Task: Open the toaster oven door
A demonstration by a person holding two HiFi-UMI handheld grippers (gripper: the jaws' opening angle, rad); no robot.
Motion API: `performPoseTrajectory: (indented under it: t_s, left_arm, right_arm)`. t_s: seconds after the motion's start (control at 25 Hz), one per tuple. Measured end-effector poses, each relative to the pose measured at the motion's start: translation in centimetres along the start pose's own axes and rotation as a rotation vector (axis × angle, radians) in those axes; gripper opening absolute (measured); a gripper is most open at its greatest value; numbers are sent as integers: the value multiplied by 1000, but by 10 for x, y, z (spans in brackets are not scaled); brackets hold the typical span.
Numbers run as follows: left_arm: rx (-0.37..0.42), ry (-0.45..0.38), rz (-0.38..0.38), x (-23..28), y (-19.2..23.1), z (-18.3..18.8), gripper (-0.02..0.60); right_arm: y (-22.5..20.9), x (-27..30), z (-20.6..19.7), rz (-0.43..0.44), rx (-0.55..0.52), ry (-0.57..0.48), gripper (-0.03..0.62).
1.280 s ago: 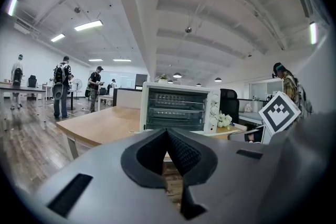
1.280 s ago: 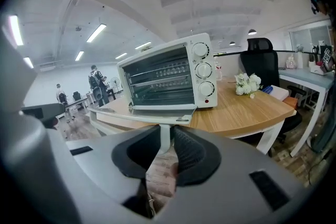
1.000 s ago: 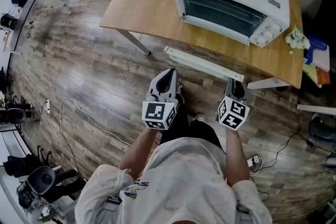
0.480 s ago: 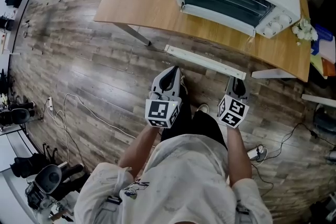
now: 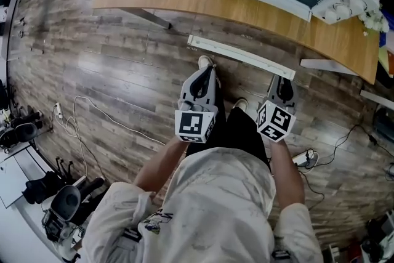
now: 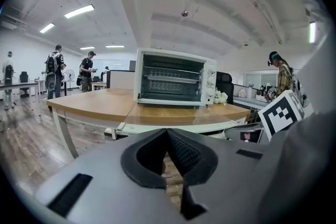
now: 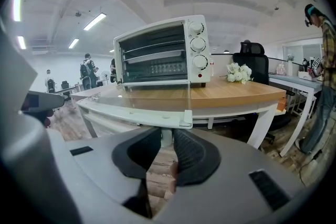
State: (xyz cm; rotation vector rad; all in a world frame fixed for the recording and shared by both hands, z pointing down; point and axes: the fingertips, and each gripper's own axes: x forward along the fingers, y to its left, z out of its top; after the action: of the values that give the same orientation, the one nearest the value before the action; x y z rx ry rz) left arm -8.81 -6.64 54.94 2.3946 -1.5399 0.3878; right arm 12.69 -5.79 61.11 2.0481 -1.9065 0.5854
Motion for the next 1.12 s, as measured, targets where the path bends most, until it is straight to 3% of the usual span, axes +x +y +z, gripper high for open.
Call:
performPoseTrajectory:
  t_s: [0.2,0.4,1.12]
  left_arm:
    - [-43,58,8,4,2,-33,11]
    - [-33,111,-5,8,2,-58,10]
    - [-9,115,-17,16,-2,-62,11]
  right_arm:
    - [-2,6,-10,-5,-15,-21,92]
    - [-4,13,-22,-15,-2,-1,91]
    - [-2,16,-26,-46,1,-12,91]
